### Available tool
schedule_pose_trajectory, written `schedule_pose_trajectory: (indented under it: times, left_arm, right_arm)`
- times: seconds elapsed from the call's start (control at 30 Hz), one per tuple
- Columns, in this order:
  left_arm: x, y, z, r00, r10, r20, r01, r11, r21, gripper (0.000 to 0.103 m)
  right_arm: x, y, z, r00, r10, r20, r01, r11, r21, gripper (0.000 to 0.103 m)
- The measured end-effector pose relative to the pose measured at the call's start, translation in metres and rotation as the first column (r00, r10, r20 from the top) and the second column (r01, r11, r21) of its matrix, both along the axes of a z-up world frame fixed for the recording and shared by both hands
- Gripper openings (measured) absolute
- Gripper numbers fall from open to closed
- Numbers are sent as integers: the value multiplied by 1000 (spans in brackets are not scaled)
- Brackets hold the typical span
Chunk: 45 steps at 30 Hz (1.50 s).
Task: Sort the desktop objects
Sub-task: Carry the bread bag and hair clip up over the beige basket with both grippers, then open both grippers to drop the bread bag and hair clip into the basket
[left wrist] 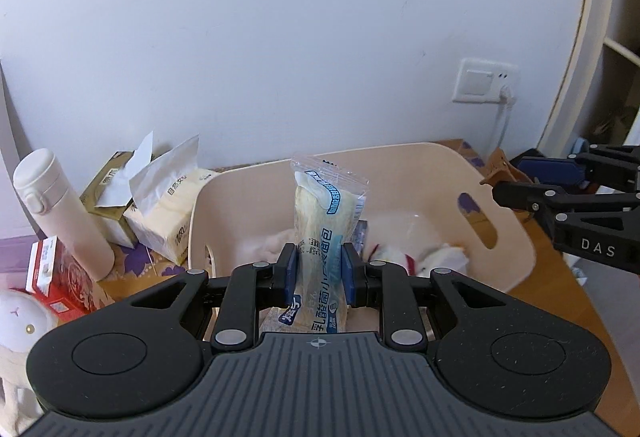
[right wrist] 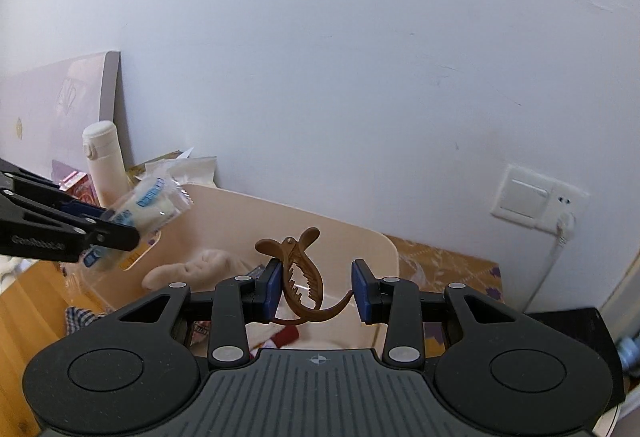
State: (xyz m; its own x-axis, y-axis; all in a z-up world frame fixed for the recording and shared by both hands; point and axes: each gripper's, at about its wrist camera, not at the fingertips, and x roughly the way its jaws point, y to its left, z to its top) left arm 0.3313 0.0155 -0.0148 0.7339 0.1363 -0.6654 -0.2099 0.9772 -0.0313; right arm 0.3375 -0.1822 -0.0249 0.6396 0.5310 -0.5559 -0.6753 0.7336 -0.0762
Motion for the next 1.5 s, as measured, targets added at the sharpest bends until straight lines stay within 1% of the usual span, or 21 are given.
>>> schedule_pose_trajectory:
  times: [0.2,0.3,0.4,0.6,0.77,0.8,0.83,0.87,0.9,0.93,1.0,1.03,1.07,1.17,1.2,1.27,1.3,1.33,1.37,1.47,1.5]
  left_arm:
    - [23,2,-20,996,27,-85,-26,1000,17,23]
    - [29,2,-27,994,30,-101,-28,999,23,23]
    - [36,1,-32,992,31,-122,-28,999,28,23]
    - [50,1,-44,980,32,-197,-32,999,4,23]
    - [53,3,-52,964,28,-265,-39,999,-38,24]
    - [51,2,-52,965,28,-263,-39,999,-35,26]
    - [50,2,-52,965,27,-260,-37,999,-34,31]
    - [49,2,-51,966,24,-259,-35,999,-38,35]
    - [48,2,-51,966,23,-256,-35,999,-41,46]
    - [47,2,-50,967,24,-254,-36,999,-41,57]
    - [46,1,-48,968,29,-250,-38,999,-31,65]
    - [44,0,-47,969,39,-243,-44,999,-17,65]
    - [43,0,-46,970,50,-236,-53,999,-6,65]
    - [39,1,-42,970,67,-232,-72,997,-10,66]
    - [37,2,-41,971,72,-227,-76,997,-9,66]
    - [33,2,-36,973,82,-216,-84,996,-1,67]
    - [30,3,-34,974,85,-211,-87,996,3,70]
    - [27,3,-32,975,87,-206,-88,996,5,74]
    - [24,4,-30,976,90,-201,-90,996,8,76]
    - [16,6,-23,977,102,-189,-101,995,16,76]
    - [13,7,-21,978,104,-183,-103,995,15,77]
  right_arm:
    - [12,14,-17,999,-13,-33,11,998,-58,35]
    - [19,18,-26,998,-17,-60,12,996,-88,35]
    - [25,17,-35,995,-25,-95,16,995,-94,35]
    - [27,18,-52,990,-25,-138,8,993,-121,35]
    - [27,21,-62,984,-19,-179,-8,989,-147,35]
    - [27,20,-64,982,-21,-189,-7,989,-148,35]
    - [28,19,-66,980,-26,-197,-3,989,-147,35]
    - [28,17,-67,978,-35,-204,5,990,-144,37]
    - [27,15,-68,977,-43,-211,14,990,-139,41]
    - [27,13,-68,975,-49,-217,20,991,-134,42]
    - [26,11,-68,975,-40,-219,14,993,-121,45]
    - [25,10,-67,975,-32,-218,8,994,-113,52]
    - [23,9,-66,977,-28,-213,5,994,-106,62]
    - [19,7,-61,980,-46,-195,30,996,-85,73]
    - [18,5,-60,979,-49,-198,35,997,-75,74]
    - [16,2,-57,977,-53,-204,44,998,-51,79]
    - [14,1,-55,977,-57,-204,48,998,-46,80]
    - [13,1,-53,978,-58,-202,51,998,-41,84]
    - [11,1,-50,978,-58,-200,52,998,-36,89]
    - [2,0,-44,979,-84,-184,79,996,-33,97]
    - [-1,-1,-43,979,-96,-183,92,995,-30,98]
